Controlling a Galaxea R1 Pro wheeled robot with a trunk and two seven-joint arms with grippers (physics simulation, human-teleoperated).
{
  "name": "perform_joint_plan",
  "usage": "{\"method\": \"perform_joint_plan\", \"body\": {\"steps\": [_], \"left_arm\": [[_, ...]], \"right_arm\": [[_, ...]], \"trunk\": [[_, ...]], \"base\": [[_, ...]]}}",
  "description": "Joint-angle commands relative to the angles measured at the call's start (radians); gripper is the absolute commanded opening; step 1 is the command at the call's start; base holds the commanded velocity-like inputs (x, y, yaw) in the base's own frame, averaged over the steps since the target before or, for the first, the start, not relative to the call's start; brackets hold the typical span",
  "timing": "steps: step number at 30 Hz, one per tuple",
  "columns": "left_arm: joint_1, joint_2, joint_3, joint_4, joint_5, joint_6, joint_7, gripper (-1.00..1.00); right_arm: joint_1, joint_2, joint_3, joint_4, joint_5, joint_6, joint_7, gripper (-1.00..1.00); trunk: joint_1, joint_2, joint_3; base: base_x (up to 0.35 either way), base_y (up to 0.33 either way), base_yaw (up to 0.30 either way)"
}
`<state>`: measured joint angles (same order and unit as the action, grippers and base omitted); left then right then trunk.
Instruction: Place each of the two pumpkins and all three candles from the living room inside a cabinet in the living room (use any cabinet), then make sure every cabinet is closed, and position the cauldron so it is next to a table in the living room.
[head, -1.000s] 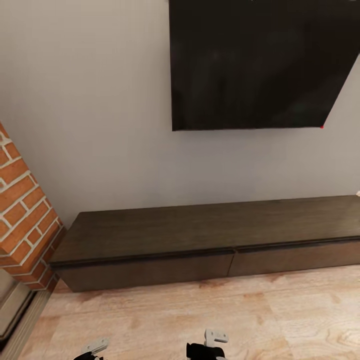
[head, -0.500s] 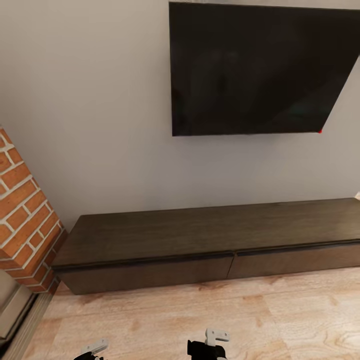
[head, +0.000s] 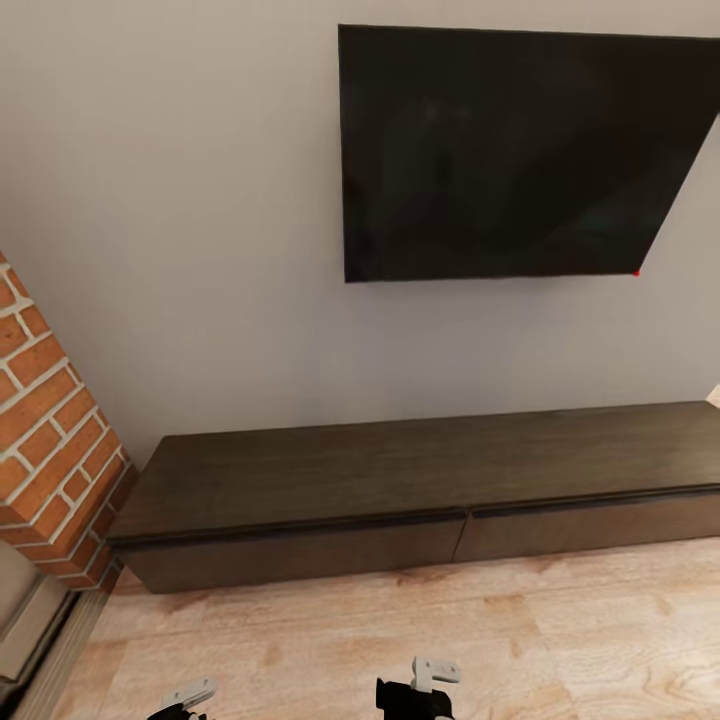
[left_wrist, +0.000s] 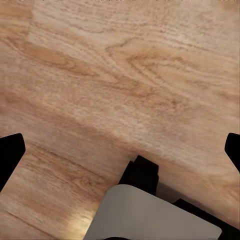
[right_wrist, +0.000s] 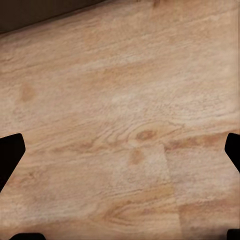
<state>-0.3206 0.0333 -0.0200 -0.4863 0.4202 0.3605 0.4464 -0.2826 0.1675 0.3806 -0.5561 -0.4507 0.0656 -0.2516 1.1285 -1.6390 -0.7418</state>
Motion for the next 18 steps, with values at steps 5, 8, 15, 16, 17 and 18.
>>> {"method": "perform_joint_plan", "body": {"steps": [5, 8, 15, 16, 17, 18], "left_arm": [[0.000, 0.000, 0.000, 0.000, 0.000, 0.000, 0.000, 1.00], [0.000, 0.000, 0.000, 0.000, 0.000, 0.000, 0.000, 1.00], [0.000, 0.000, 0.000, 0.001, 0.000, 0.000, 0.000, 1.00], [0.000, 0.000, 0.000, 0.002, 0.000, 0.000, 0.000, 1.00], [0.000, 0.000, 0.000, 0.008, 0.000, -0.001, 0.000, 1.00], [0.000, 0.000, 0.000, 0.019, 0.000, -0.001, 0.000, 1.00]], "right_arm": [[0.000, 0.000, 0.000, 0.000, 0.000, -0.004, 0.000, 1.00], [0.000, 0.000, 0.000, 0.003, 0.000, -0.011, 0.000, 1.00], [0.000, 0.001, 0.000, 0.018, 0.002, -0.016, 0.000, 1.00], [0.000, 0.001, 0.000, 0.018, 0.002, -0.016, 0.000, 1.00], [-0.001, 0.000, 0.000, 0.019, 0.002, -0.019, 0.000, 1.00], [-0.001, 0.000, 0.000, 0.019, 0.002, -0.022, 0.000, 1.00]], "trunk": [[-0.019, 0.035, 0.016], [-0.031, 0.056, 0.025], [-0.058, 0.105, 0.048], [-0.061, 0.112, 0.051], [-0.065, 0.119, 0.055], [-0.069, 0.126, 0.058]], "base": [[0.000, 0.000, 0.000], [0.000, 0.000, 0.000], [0.000, 0.000, 0.000], [0.000, 0.000, 0.000], [0.000, 0.000, 0.000], [0.000, 0.000, 0.000]]}}
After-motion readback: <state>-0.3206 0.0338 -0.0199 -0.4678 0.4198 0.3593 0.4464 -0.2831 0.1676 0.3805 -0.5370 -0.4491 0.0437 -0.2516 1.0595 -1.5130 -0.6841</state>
